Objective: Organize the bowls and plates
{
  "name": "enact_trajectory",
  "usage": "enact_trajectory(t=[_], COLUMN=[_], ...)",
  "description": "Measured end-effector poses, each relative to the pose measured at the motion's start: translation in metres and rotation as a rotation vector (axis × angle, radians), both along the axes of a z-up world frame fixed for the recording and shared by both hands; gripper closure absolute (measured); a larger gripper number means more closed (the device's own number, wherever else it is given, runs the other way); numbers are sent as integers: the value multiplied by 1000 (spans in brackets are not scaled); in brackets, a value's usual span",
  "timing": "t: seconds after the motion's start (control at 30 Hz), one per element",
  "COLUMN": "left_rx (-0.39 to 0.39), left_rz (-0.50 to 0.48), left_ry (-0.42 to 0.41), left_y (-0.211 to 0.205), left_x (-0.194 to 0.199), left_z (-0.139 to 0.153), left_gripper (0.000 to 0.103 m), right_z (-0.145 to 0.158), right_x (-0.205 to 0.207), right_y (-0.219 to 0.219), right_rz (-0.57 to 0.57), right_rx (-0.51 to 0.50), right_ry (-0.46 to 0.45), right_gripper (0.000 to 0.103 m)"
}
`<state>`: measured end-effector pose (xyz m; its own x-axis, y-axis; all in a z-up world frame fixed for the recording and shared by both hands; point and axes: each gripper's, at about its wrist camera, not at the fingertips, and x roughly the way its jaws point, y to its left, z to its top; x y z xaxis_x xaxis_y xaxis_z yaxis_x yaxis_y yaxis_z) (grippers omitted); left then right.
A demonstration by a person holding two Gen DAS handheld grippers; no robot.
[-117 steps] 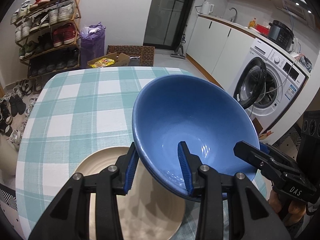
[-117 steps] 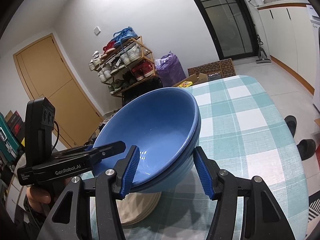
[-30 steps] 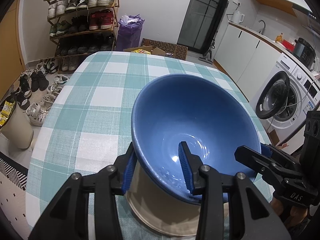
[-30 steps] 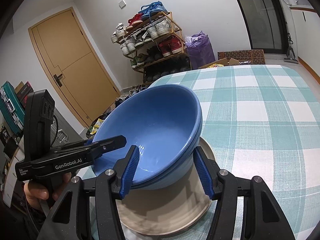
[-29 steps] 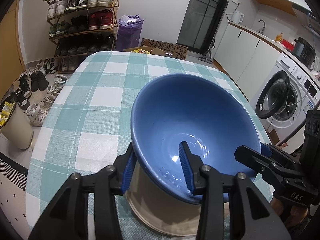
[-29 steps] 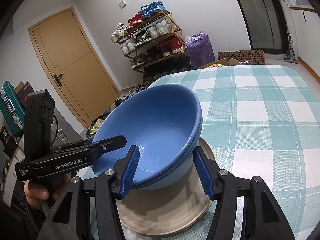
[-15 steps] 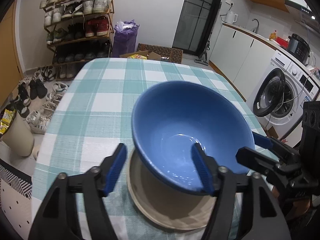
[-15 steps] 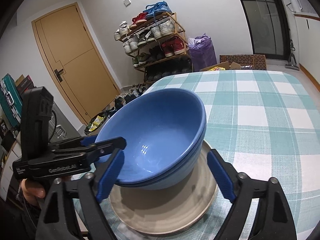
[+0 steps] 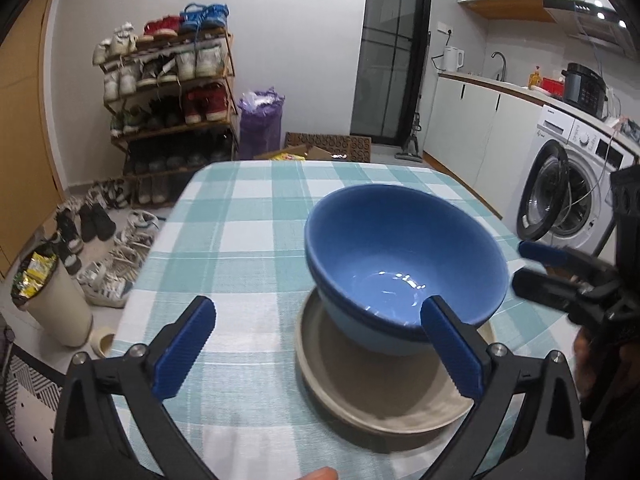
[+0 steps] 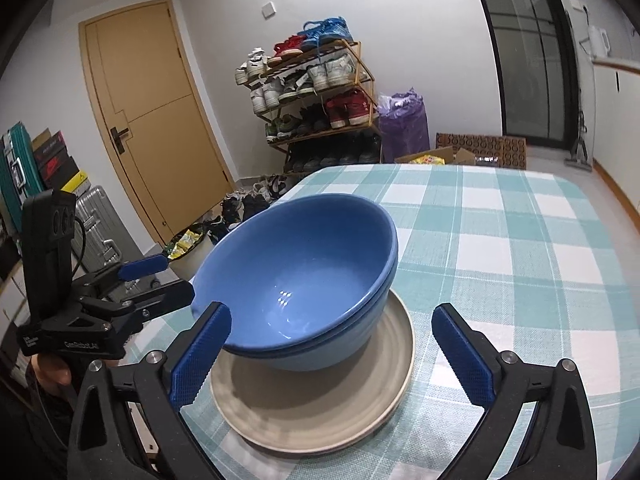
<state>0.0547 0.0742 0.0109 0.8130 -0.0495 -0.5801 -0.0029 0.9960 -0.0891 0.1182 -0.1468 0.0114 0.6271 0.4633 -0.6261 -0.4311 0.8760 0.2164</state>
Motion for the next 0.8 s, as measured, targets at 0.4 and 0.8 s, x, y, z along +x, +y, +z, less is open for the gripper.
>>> enact_trajectory(t=[0.4, 0.8], left_rx=[25, 45], left_rz=[93, 74], left_ry=[-98, -161], left_y=[8, 0], left_x=[-25, -36], left_z=[-30, -45], left_gripper=[0, 0], right_z=[-12, -34], right_x=[-39, -73], right_y=[-12, -11], right_rz=[11, 14], right_rx=[-9, -11], right_ry=[-97, -155], right_gripper=[1, 1])
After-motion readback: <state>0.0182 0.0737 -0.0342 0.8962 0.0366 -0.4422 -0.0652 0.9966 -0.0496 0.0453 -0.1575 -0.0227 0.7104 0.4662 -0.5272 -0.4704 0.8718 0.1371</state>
